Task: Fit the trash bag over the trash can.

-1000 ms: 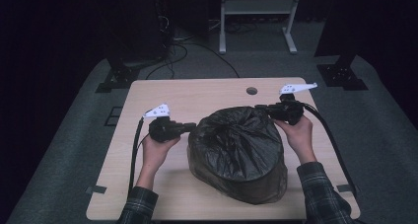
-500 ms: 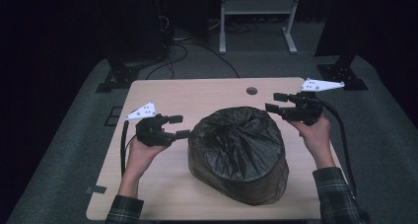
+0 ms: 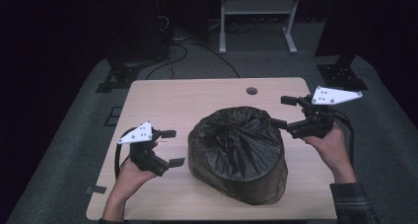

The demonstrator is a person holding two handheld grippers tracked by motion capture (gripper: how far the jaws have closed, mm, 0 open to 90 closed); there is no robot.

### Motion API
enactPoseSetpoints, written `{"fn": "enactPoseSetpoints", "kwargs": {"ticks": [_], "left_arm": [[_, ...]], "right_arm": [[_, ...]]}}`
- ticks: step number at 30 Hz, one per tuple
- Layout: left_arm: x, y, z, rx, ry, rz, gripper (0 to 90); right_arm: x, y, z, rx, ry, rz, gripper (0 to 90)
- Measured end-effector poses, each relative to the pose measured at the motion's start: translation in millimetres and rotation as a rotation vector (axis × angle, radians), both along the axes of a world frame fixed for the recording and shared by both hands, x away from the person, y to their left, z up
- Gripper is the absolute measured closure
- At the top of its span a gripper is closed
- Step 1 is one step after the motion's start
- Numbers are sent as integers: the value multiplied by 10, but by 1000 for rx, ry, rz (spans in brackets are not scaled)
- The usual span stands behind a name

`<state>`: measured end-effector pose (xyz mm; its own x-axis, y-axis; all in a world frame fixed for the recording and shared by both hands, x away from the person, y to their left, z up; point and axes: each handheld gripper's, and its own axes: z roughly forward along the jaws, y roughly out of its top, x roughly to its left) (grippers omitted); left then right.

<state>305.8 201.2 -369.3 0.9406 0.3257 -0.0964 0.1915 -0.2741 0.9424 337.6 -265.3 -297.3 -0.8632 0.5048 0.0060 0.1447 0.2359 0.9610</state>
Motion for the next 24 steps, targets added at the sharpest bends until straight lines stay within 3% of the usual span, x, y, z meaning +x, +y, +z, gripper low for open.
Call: {"fn": "enactPoseSetpoints", "kwargs": {"ticks": [2, 3, 5, 11, 17, 24], "left_arm": [[-63, -43, -19, 12, 4, -21, 0], [-82, -65, -27, 18, 3, -34, 0], [-106, -116, -39, 22, 1, -54, 0], [-117, -276, -84, 32, 11, -95, 0], [-122, -407, -133, 41, 22, -123, 0], [-125, -466, -167, 51, 33, -138, 0]], "right_arm": [[-28, 16, 8, -19, 0, 13, 105], [-80, 65, 24, -69, 3, 45, 104], [-123, 113, 42, -119, 19, 76, 104], [-208, 273, 81, -213, 64, 158, 104], [-195, 533, 52, -338, 79, 205, 105], [-132, 740, -50, -477, 144, 257, 105]]}}
